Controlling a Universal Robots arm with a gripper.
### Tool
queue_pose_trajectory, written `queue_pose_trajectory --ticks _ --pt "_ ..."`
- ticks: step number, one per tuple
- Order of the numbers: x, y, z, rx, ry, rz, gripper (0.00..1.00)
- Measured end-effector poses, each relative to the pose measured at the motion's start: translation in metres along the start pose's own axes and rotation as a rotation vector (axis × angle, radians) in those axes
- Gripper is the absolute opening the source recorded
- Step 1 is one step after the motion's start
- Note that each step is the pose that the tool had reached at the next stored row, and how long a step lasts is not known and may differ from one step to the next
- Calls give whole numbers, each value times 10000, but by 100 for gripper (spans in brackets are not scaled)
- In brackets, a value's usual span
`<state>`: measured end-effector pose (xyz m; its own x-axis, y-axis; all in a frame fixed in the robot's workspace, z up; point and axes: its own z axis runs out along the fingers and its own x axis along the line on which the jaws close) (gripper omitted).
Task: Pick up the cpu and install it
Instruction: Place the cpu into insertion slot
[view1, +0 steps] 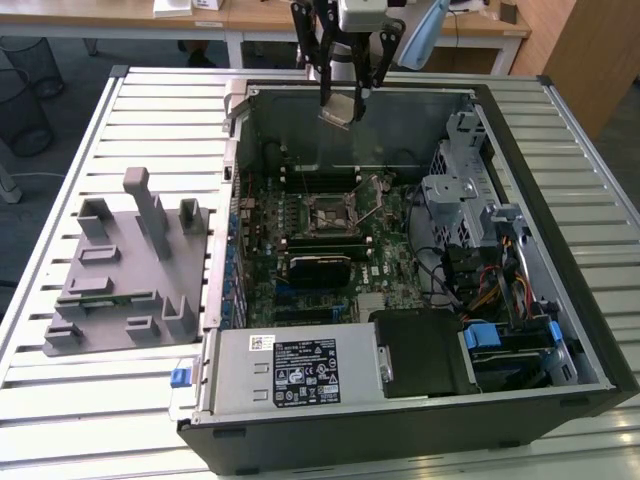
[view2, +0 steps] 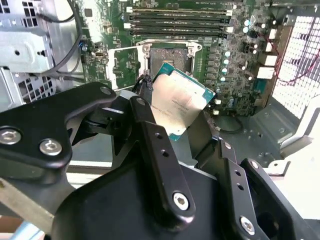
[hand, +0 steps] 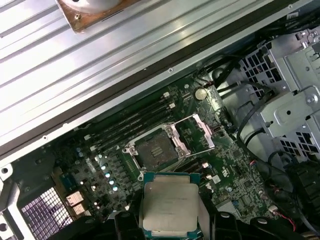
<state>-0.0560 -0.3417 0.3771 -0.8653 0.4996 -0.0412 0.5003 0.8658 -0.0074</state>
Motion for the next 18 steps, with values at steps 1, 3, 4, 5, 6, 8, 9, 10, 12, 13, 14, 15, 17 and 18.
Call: queue_pose_trajectory --ticks 1,3,4,5,6,8,9,10,12,13,14,15,17,18 --pt "1 2 1 7 -2 97 53" --pt "3 5 2 21 -7 299 53" --pt "4 7 3 27 -9 394 53" --pt "5 8 4 34 -12 489 53" --pt "6 10 5 41 -14 584 53" --pt "8 14 7 55 -18 771 53" --pt "10 16 7 62 -21 870 53" --pt "11 18 8 70 -23 971 53" --pt "13 22 10 84 -28 1157 53" --pt "16 26 11 91 -31 1237 53" --pt "18 30 11 97 -34 1314 53" --pt "20 33 12 106 -37 1395 53" --pt "22 37 14 119 -41 1591 53" --pt "23 39 16 125 -42 1695 53"
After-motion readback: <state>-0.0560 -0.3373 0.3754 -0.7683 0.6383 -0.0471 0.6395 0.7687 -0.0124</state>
